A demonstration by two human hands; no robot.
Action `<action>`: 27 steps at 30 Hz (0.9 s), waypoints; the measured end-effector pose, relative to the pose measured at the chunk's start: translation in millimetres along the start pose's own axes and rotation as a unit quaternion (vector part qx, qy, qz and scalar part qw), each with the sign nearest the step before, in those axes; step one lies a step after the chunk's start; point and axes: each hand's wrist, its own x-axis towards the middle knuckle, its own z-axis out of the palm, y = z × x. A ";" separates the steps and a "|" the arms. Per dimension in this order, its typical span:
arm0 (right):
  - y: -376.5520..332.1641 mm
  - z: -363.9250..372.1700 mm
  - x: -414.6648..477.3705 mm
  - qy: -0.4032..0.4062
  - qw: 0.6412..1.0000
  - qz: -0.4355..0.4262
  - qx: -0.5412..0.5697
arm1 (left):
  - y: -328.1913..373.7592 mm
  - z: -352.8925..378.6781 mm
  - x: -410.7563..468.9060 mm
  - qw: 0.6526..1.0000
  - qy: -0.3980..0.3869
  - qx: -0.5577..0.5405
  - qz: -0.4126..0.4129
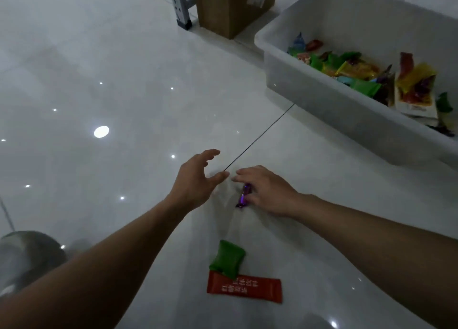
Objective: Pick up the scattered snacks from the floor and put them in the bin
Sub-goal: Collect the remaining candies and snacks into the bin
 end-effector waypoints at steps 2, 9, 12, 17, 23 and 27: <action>-2.2 5.6 9.0 -0.023 0.999 -0.028 -0.033 | -7.6 -4.0 -5.1 1.000 0.006 0.006 -0.003; -0.6 6.8 15.8 -0.047 0.991 -0.087 -0.087 | -23.1 -11.1 -20.2 1.000 0.012 0.013 -0.010; 4.0 4.2 10.9 -0.053 0.990 -0.096 -0.091 | -24.3 -9.6 -26.8 1.000 -0.003 0.012 -0.011; 3.7 4.5 4.3 -0.051 0.991 -0.053 -0.112 | -21.6 -2.5 -37.0 0.999 -0.036 -0.002 -0.006; 13.9 4.4 -9.1 0.006 0.997 0.024 -0.068 | -13.5 1.1 -52.1 0.989 -0.140 0.035 0.036; 24.7 0.9 -23.0 0.019 0.998 0.053 -0.024 | -15.0 5.5 -61.3 0.963 -0.244 0.098 0.056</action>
